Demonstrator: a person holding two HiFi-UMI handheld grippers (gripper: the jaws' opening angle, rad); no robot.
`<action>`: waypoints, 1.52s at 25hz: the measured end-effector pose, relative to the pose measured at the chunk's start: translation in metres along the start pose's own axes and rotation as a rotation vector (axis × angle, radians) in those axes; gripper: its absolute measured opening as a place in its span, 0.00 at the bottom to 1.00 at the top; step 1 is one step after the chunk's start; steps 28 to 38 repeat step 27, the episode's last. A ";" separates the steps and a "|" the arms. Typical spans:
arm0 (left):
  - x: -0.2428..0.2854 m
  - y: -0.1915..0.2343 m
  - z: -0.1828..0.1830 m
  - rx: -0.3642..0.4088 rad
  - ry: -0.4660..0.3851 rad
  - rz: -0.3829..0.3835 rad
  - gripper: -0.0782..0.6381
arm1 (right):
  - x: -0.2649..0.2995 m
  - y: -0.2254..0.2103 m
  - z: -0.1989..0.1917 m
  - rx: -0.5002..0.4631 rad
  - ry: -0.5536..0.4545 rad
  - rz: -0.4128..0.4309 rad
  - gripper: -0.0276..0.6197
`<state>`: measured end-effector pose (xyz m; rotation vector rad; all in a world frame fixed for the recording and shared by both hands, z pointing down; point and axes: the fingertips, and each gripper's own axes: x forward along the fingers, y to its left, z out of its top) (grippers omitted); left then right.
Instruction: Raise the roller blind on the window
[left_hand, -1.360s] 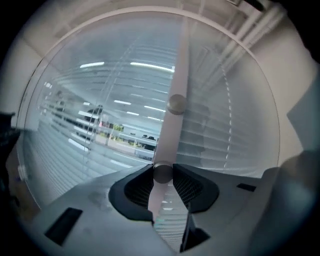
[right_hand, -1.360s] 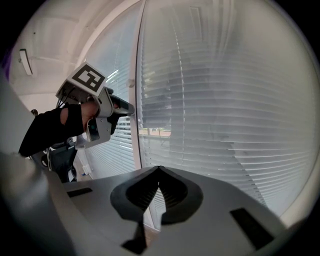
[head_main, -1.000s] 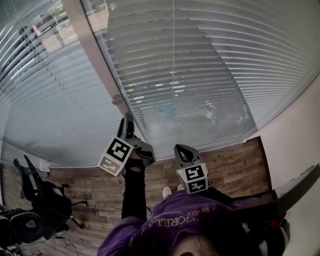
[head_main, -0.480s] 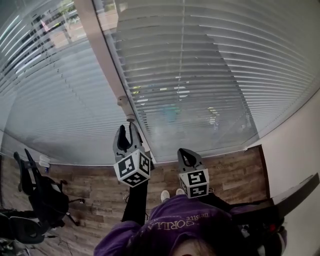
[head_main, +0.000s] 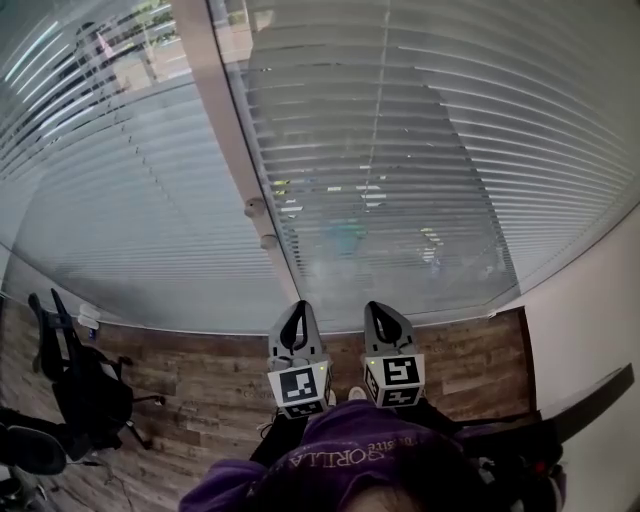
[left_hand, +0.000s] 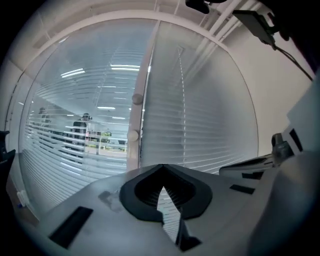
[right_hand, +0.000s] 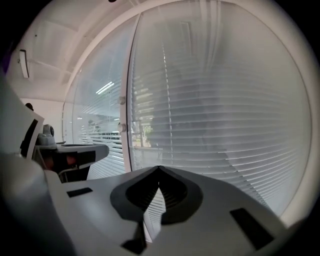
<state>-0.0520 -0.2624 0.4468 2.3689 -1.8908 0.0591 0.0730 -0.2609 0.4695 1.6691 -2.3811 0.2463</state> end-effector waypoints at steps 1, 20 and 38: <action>-0.001 -0.004 -0.001 0.003 0.012 -0.010 0.11 | -0.001 0.001 0.001 -0.005 -0.007 -0.001 0.04; -0.005 -0.027 -0.019 0.036 0.039 -0.068 0.11 | -0.010 -0.006 0.004 -0.010 -0.034 -0.026 0.04; -0.006 -0.031 -0.018 0.043 0.041 -0.080 0.11 | -0.011 -0.007 0.002 -0.014 -0.027 -0.032 0.04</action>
